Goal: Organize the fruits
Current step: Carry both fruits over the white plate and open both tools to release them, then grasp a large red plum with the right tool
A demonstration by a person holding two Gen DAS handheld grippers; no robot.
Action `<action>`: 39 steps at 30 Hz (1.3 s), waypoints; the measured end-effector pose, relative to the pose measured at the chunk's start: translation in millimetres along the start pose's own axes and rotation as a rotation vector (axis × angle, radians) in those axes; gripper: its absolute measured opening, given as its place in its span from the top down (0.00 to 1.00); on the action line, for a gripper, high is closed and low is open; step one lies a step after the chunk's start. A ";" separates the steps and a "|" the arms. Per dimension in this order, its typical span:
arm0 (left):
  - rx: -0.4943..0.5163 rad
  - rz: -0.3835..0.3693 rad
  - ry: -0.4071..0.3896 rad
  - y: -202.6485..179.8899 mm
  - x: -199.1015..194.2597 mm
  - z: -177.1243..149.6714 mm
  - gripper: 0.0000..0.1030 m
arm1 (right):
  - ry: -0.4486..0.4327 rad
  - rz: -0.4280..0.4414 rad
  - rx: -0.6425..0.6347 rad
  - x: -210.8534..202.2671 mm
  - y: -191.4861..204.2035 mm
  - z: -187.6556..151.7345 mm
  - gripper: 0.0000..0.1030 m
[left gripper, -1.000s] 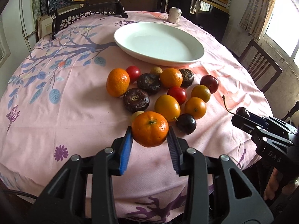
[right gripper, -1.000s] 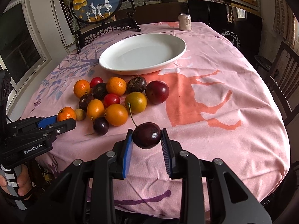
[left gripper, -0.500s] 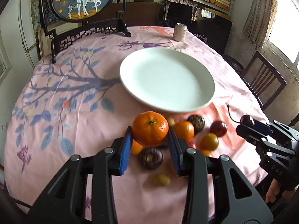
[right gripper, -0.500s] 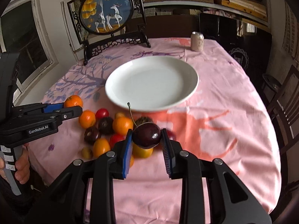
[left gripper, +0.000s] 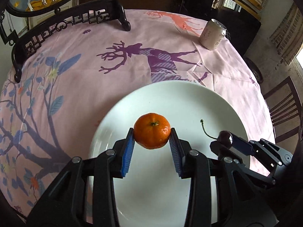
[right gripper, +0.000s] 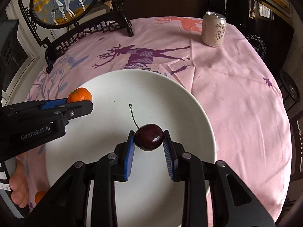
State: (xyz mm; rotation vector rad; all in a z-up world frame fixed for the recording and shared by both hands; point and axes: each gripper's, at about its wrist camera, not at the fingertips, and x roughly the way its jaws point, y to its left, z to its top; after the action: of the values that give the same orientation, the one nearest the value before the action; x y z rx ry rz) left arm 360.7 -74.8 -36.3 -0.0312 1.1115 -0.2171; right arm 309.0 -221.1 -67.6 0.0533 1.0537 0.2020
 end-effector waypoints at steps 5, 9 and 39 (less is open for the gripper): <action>0.017 -0.008 0.032 -6.4 12.2 4.3 0.62 | -0.004 -0.029 -0.048 8.7 7.9 7.2 0.55; 0.019 -0.005 0.000 -5.1 -2.9 3.7 0.49 | -0.027 -0.060 -0.063 -5.1 8.4 5.7 0.49; 0.060 0.044 -0.170 53.6 -138.7 -280.3 0.23 | -0.166 -0.019 -0.003 -157.6 63.6 -222.9 0.46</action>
State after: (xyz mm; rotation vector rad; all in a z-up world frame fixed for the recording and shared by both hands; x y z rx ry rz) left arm 60.5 27.3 -45.4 0.0284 0.9354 -0.2045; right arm 31.5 -200.6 -33.9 0.0562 0.8885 0.1787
